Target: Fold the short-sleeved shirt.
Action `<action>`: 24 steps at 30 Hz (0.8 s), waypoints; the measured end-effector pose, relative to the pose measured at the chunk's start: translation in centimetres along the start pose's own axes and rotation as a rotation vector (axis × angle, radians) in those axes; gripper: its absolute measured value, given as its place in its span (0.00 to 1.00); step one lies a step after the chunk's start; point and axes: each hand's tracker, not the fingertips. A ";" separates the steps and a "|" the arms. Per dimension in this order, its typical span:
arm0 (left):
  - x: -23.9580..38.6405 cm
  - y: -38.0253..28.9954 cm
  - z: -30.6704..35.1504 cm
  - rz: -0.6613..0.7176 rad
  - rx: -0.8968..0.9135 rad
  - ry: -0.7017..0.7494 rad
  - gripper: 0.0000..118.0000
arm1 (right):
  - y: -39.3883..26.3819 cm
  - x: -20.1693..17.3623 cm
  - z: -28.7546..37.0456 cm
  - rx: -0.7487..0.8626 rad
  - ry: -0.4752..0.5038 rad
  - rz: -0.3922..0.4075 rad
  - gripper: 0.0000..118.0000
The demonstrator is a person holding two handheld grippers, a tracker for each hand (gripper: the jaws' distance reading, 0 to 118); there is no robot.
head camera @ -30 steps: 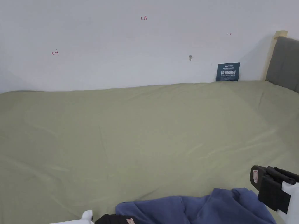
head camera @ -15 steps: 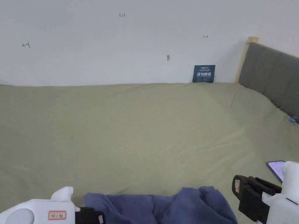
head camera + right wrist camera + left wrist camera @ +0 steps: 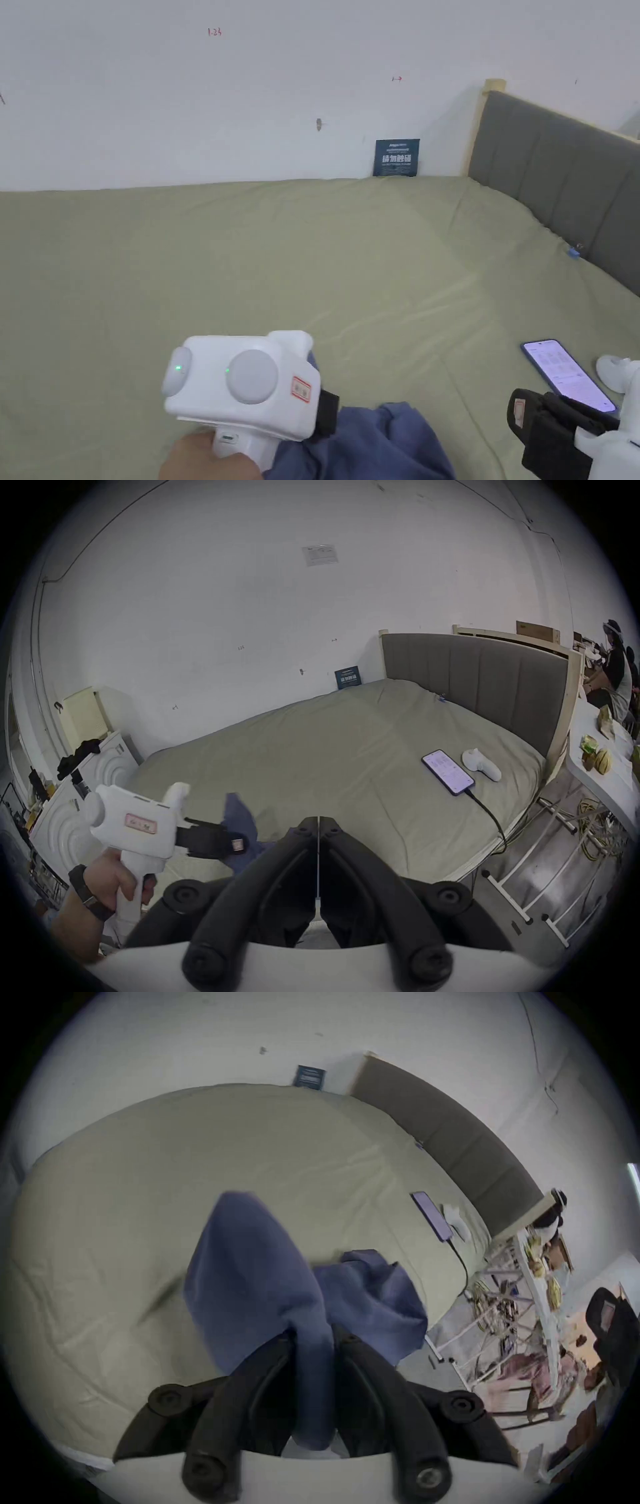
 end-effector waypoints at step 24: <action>1.7 1.2 -2.4 0.088 0.002 -0.405 0.52 | -0.7 2.6 -1.2 -0.045 -0.060 -0.043 0.03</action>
